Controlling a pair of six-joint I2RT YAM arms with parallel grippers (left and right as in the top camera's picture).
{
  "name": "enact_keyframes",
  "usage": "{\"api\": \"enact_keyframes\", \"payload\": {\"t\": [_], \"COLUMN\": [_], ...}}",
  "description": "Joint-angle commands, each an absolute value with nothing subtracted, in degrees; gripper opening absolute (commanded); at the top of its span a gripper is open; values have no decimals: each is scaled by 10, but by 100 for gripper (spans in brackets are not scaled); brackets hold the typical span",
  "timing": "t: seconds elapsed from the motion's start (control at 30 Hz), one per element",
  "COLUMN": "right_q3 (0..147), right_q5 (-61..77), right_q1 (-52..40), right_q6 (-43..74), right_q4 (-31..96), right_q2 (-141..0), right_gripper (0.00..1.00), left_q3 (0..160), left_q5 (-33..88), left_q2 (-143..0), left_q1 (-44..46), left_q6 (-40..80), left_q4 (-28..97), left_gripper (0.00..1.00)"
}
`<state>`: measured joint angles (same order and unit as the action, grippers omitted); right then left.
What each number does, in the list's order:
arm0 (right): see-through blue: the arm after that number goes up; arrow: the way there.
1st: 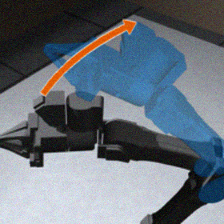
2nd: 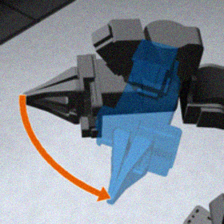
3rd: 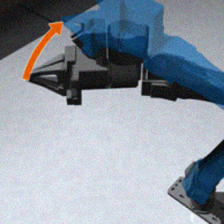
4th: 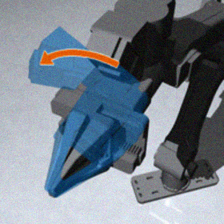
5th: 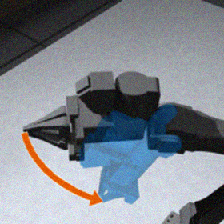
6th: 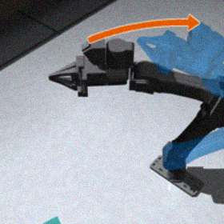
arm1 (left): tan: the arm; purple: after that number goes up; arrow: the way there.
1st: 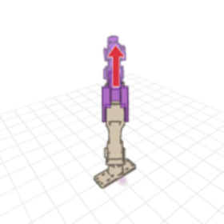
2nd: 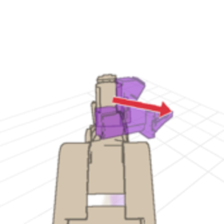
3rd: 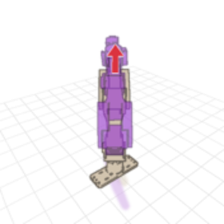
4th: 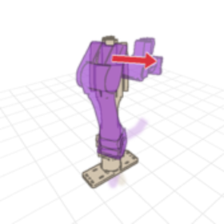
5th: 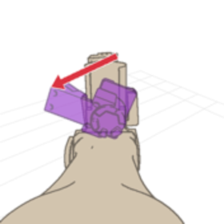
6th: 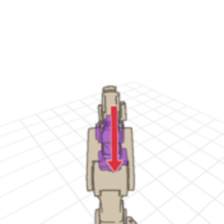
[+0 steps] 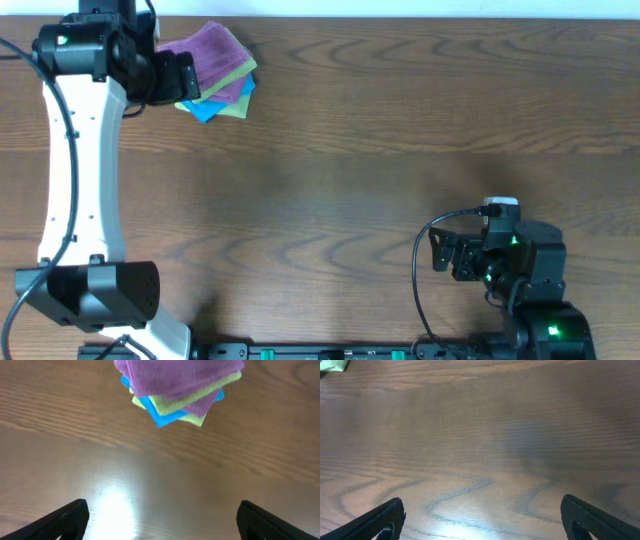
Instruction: Fold the cloth
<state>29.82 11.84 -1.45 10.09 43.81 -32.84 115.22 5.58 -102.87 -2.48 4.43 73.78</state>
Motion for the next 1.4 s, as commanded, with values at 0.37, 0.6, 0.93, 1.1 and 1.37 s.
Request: {"api": "enact_keyframes", "payload": {"t": [0.37,0.6,0.93,1.1,1.37], "right_q3": [295,295,295,295,295], "right_q5": [114,114,114,114,114], "right_q1": [-10,-10,-10,-10,-10], "right_q6": [107,107,107,107,107], "right_q4": [438,438,438,438,438], "right_q2": [-325,-325,-325,-325,-325], "right_gripper": [99,99,99,99,99], "left_q3": [830,626,383,282,180], "left_q5": [58,58,54,54,54], "left_q2": [-735,-565,-321,-210,-88], "left_q1": [-27,-27,-27,-27,-27], "left_q6": [27,27,21,0,-29], "left_q4": [587,476,414,414,418], "left_gripper": [95,95,95,95,95]}}
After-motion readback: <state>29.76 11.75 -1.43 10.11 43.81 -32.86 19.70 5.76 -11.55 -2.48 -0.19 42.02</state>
